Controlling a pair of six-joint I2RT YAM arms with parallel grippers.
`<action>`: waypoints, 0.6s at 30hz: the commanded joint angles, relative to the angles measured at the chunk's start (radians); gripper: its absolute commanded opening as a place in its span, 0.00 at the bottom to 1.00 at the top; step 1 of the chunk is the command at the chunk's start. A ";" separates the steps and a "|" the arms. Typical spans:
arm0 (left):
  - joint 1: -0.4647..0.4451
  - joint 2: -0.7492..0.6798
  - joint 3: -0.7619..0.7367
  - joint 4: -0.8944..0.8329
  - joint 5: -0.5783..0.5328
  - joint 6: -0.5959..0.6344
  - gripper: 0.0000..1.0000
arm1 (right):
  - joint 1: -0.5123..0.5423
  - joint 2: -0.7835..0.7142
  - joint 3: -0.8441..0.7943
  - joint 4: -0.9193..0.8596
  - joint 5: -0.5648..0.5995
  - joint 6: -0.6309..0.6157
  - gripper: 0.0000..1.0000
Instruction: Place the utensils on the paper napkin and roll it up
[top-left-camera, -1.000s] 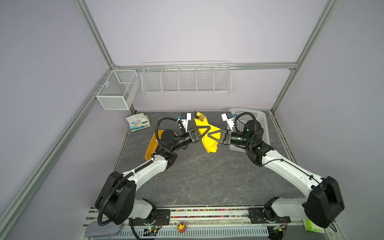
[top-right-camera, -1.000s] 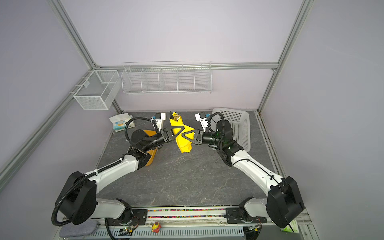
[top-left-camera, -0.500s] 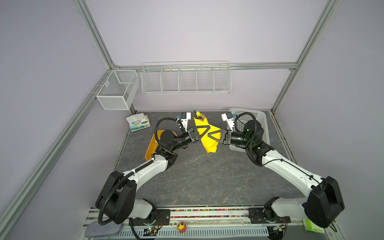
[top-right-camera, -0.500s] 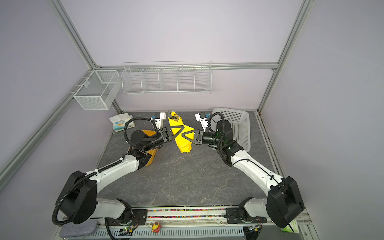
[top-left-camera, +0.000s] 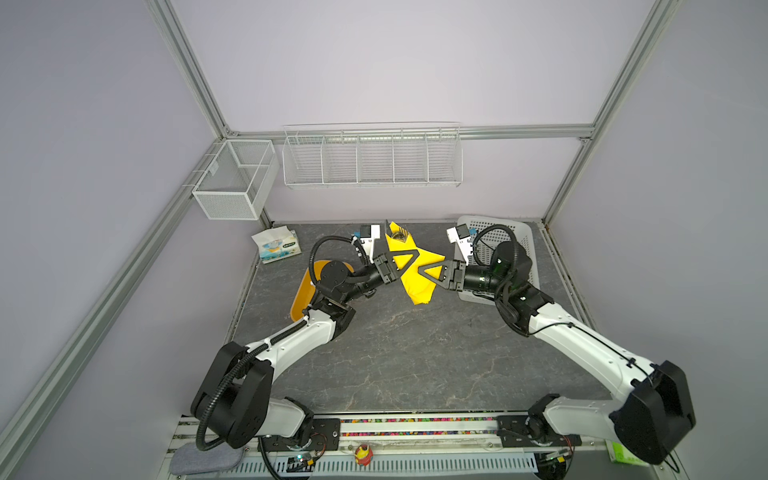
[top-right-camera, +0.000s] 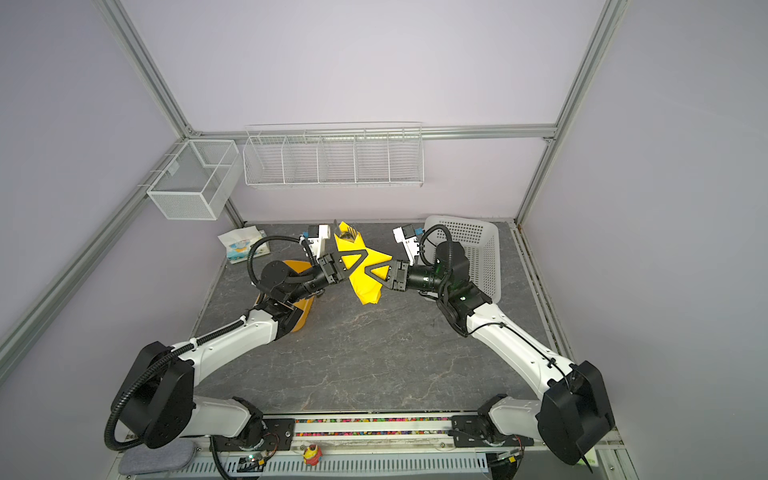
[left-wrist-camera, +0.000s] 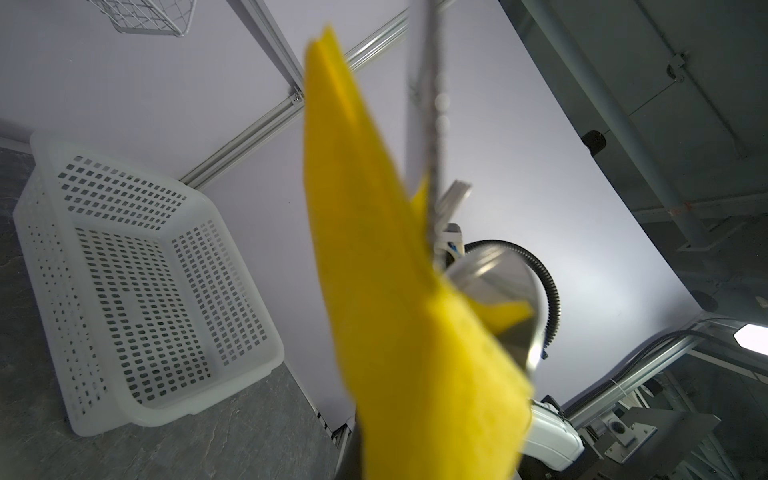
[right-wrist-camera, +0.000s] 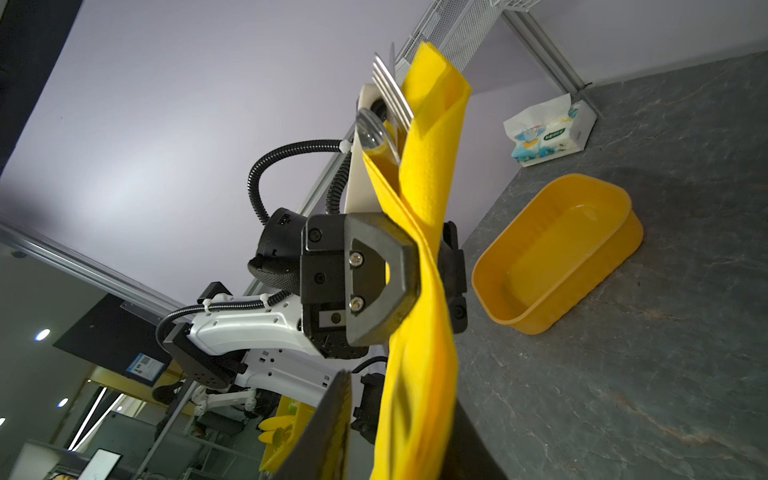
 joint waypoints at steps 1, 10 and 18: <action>0.002 -0.029 -0.003 0.033 -0.020 -0.006 0.00 | -0.005 -0.038 0.005 -0.077 0.033 -0.057 0.47; 0.001 -0.030 0.001 0.051 -0.045 -0.052 0.00 | 0.003 -0.033 -0.002 -0.148 -0.040 -0.133 0.79; 0.002 -0.025 -0.001 0.055 -0.054 -0.094 0.00 | 0.040 -0.002 0.035 -0.243 -0.092 -0.218 0.88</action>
